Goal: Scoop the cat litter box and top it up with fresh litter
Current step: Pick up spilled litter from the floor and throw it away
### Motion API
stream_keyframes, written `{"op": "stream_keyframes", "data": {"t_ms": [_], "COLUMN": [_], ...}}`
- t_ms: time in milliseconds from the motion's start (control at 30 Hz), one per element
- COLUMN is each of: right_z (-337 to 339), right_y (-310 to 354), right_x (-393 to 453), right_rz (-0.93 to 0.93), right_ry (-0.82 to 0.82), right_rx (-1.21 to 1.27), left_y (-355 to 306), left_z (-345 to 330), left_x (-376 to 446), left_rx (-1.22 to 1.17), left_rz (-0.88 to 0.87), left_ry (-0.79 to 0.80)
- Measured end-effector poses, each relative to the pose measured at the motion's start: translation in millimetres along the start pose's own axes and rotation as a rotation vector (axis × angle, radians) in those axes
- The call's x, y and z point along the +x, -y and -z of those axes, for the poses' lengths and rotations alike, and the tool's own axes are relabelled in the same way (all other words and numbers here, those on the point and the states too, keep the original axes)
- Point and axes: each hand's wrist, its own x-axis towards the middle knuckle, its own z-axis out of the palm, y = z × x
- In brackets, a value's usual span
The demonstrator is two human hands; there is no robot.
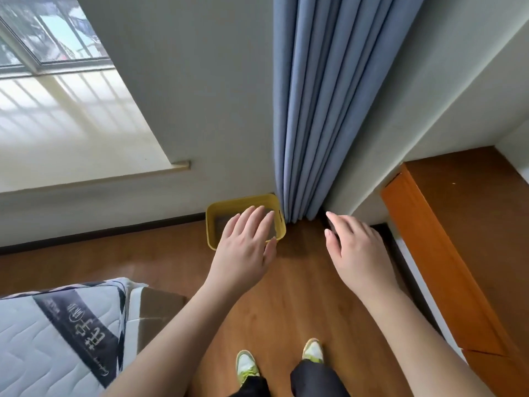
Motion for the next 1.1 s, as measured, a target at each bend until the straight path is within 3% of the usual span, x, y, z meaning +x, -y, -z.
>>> {"op": "stream_keyframes", "data": {"t_ms": [267,433,600,1100], "right_z": [-76,-146,-240,-546], "right_y": [-41,-80,-123,-221], "right_x": [62,106,108,90], "right_rz": [0.013,0.010,-0.015,0.032], "right_ry": [0.048,0.022,0.045,0.209], "right_rx": [0.043,0.080,0.074,-0.086], "left_y": [12,26,40,82], "left_z": [-80,-169,-269,-583], "left_x": [73,97,112,104], "left_rx": [-0.043,-0.074,-0.049,-0.126], "left_rz": [0.005,0.058,0.021,-0.008], "left_ry": [-0.026,-0.011,0.085,0.081]}}
